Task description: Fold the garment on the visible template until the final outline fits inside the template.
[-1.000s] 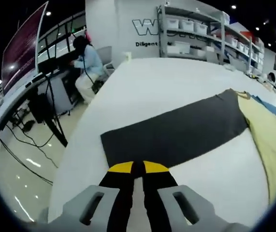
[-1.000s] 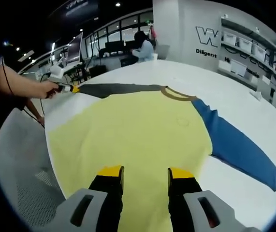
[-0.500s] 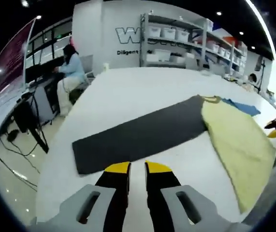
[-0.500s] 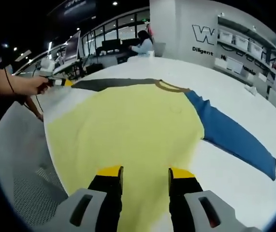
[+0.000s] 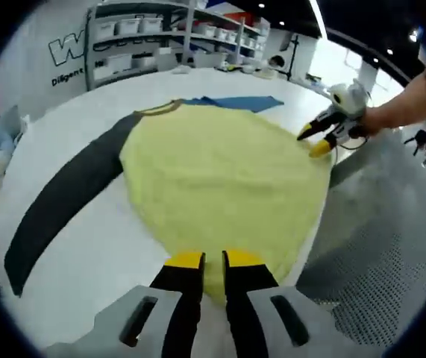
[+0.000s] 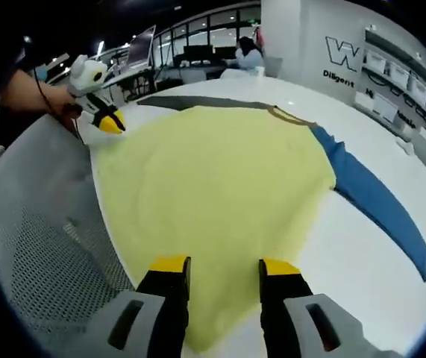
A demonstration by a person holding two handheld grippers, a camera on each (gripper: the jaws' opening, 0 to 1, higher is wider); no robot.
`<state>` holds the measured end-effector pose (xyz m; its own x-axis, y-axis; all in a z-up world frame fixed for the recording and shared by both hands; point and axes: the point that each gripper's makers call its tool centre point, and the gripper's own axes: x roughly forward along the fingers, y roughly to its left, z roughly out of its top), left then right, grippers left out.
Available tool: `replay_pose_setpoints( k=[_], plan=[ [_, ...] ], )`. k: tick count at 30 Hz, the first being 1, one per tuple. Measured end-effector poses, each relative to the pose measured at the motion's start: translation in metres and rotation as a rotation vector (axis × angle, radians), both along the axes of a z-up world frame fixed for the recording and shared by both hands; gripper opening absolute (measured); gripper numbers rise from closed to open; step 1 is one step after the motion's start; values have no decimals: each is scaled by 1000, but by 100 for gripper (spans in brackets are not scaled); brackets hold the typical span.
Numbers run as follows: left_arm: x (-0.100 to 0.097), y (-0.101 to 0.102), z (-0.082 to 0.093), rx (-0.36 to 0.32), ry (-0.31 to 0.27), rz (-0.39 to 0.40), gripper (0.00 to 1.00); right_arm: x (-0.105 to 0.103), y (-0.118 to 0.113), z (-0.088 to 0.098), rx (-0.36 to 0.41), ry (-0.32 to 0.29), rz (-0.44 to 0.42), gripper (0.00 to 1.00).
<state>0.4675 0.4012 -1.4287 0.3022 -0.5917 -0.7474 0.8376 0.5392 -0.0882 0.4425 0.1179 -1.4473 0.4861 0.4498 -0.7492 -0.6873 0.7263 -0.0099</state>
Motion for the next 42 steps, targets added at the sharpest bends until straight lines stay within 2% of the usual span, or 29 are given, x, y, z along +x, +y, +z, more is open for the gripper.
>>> replay_pose_setpoints(
  k=[1,3,4,5,7,8,12,14,16,17,20,22,24,28,31,34,37,42],
  plan=[
    [-5,-3,-3,14,6,-19,8,2,1,2,13,-25,8,31],
    [-18,-4,-14,46,41,-62,6,2,-1,0,8,-12,0,30],
    [-24,-1,-20,88,46,-96,6,2,-1,2,-3,-23,21,30],
    [-25,0,-19,103,19,-123,3,2,-3,2,3,-24,19,30],
    [-24,-7,-16,69,43,-90,0,2,-6,2,18,-30,17,29],
    [-30,-11,-18,54,67,-91,0,3,-8,2,19,-33,19,29],
    [-39,-15,-18,55,88,-122,0,5,-17,3,13,-22,25,30],
    [-39,-14,-18,68,77,-130,0,3,-18,3,10,-9,27,30],
    [-31,-7,-18,80,57,-98,0,-1,-15,2,-5,1,48,32],
    [-32,-5,-18,61,91,-68,0,-3,-15,2,-11,1,53,33],
    [-33,-2,-18,55,88,-76,0,-3,-17,2,-9,2,51,33],
    [-33,-2,-17,57,89,-89,0,-7,-18,1,-22,16,79,34],
    [-32,1,-17,57,100,-76,0,-11,-19,2,-42,34,117,35],
    [-27,7,-14,42,107,-33,0,-7,-27,7,-51,42,111,33],
    [-19,7,-5,2,85,-4,0,-3,-35,15,-25,37,73,33],
    [-12,6,2,-27,72,20,5,2,-47,18,-20,35,33,34],
    [-6,-2,9,-73,57,30,9,13,-65,20,-6,23,-50,34],
    [0,-12,12,-108,49,38,17,27,-85,26,-3,-2,-127,34]
  ],
)
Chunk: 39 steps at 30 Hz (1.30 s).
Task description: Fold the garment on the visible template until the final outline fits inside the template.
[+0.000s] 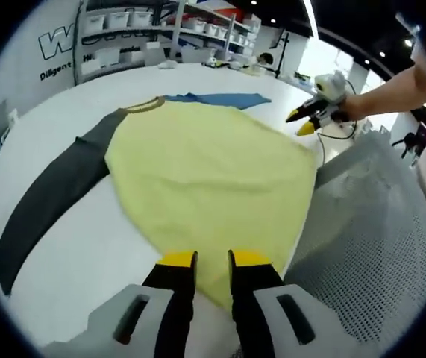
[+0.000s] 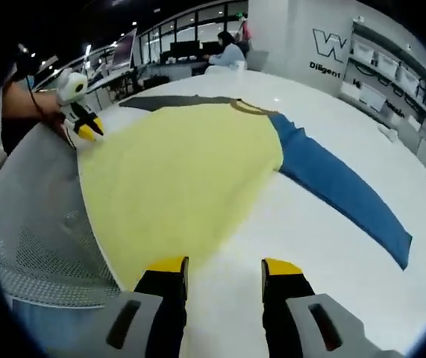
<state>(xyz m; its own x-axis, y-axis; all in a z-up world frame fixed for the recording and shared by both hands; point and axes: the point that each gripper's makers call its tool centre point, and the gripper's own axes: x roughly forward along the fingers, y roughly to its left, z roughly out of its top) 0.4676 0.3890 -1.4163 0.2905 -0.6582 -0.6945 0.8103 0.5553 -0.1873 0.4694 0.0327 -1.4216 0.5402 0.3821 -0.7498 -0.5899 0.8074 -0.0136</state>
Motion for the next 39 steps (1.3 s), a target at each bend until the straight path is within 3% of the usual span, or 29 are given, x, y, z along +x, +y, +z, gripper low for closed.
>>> replay_pose_setpoints(
  k=[4,10,14,19,25,29,39],
  plan=[
    [4,-6,5,-39,-4,23,24,11,-13,6,20,-25,-65,35],
    [15,-10,16,-99,-41,82,43,26,-31,16,54,-62,-185,37],
    [15,-13,19,-115,-51,87,53,41,-56,21,82,-96,-303,37],
    [11,-20,21,-127,-67,85,60,62,-100,21,64,-121,-443,35],
    [13,-31,32,-147,-133,69,71,85,-149,20,54,-138,-584,32],
    [17,-33,36,-150,-153,73,73,94,-182,19,43,-144,-689,30],
    [20,-34,43,-141,-183,95,73,98,-230,7,71,-112,-903,28]
  ],
)
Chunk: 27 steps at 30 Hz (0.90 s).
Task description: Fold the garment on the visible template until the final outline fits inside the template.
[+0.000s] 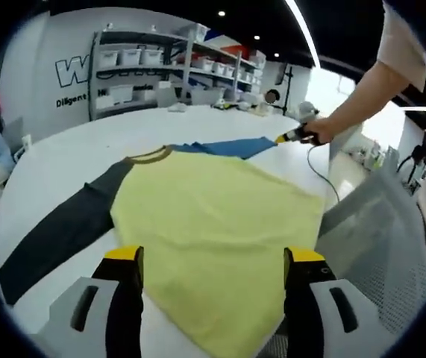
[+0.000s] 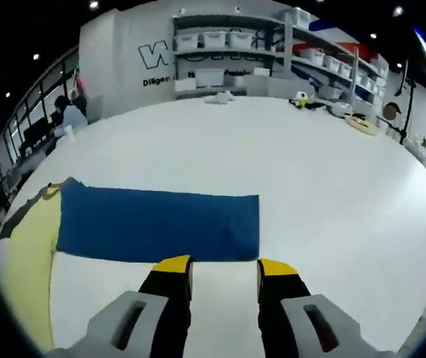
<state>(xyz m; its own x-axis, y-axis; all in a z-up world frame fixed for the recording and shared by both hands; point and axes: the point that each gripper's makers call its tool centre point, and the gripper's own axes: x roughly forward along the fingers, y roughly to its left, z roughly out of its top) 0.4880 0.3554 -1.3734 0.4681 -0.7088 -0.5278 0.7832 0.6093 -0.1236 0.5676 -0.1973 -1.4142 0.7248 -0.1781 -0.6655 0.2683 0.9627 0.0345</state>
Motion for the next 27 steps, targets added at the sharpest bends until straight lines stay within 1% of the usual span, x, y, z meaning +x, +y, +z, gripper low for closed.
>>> replay_pose_setpoints(
  k=[3,8,10,11,13,14,15,16,17,18,19,22,23,25,27],
  plan=[
    [-2,1,-2,9,8,8,72,2,-8,-4,27,-9,-55,26],
    [-3,2,-3,14,13,30,69,9,-13,-9,79,-43,-128,23],
    [-2,3,-4,17,15,37,68,10,-17,-13,77,-28,-152,22],
    [-2,4,-4,18,17,41,68,13,-20,-13,63,-40,-148,21],
    [-2,5,-4,16,18,52,67,15,-22,-14,72,-44,-170,19],
    [-2,6,-4,16,18,55,67,15,-22,-15,55,-26,-159,15],
    [-2,6,-4,18,17,56,67,12,-24,-17,-12,17,-117,11],
    [-2,7,-5,19,19,60,66,10,-22,-18,-7,23,-123,8],
    [-2,8,-5,18,20,62,66,13,-19,-17,18,-2,-137,6],
    [-2,8,-5,19,20,64,66,13,-17,-17,23,-3,-133,2],
    [-2,9,-5,19,21,65,65,13,-19,-17,1,6,-122,0],
    [-1,11,-3,18,18,71,64,13,-20,-17,19,8,-127,0],
    [-1,12,-2,16,16,74,64,14,-22,-12,-5,7,-118,0],
    [0,14,-2,16,16,79,64,19,-22,-3,-2,-25,-111,0],
    [0,14,-2,13,13,79,63,20,-20,3,-21,-25,-102,0]
  ],
)
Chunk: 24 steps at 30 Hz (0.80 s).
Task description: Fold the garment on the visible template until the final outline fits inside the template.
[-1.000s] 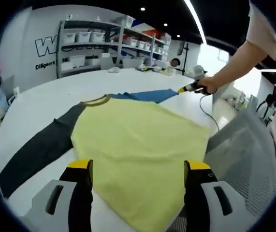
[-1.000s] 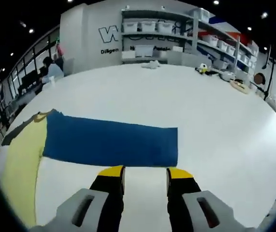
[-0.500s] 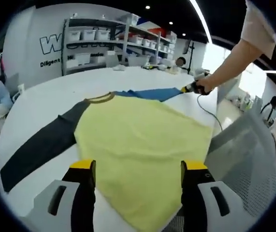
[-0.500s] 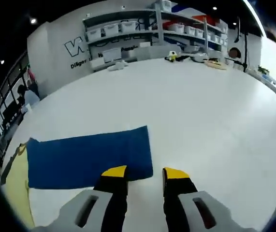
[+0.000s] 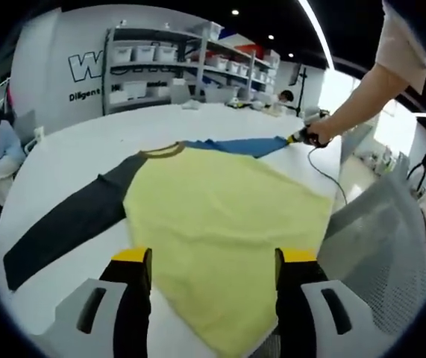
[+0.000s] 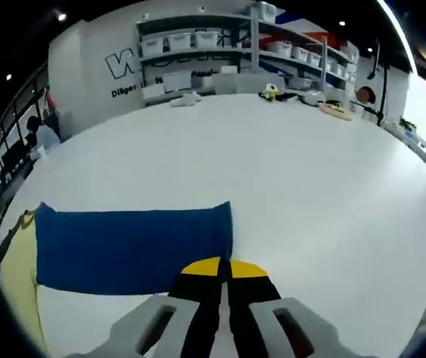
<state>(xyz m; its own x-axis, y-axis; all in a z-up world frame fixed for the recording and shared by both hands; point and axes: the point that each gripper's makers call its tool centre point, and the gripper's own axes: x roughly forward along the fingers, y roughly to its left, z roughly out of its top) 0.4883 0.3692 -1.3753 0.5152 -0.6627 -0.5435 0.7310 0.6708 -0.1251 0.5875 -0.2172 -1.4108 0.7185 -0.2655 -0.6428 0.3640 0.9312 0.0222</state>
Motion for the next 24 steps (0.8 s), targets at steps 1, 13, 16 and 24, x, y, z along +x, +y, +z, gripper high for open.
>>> replay_pose_setpoints(
  k=[1,13,16,24],
  plan=[
    [0,0,0,-1,-2,1,64,3,3,7,1,-23,9,0],
    [6,4,13,-37,-39,11,64,40,62,96,-59,-225,145,0],
    [5,6,16,-50,-47,15,65,54,97,123,-76,-284,235,0],
    [4,8,21,-78,-54,26,69,89,213,177,-45,-416,482,0]
  ],
)
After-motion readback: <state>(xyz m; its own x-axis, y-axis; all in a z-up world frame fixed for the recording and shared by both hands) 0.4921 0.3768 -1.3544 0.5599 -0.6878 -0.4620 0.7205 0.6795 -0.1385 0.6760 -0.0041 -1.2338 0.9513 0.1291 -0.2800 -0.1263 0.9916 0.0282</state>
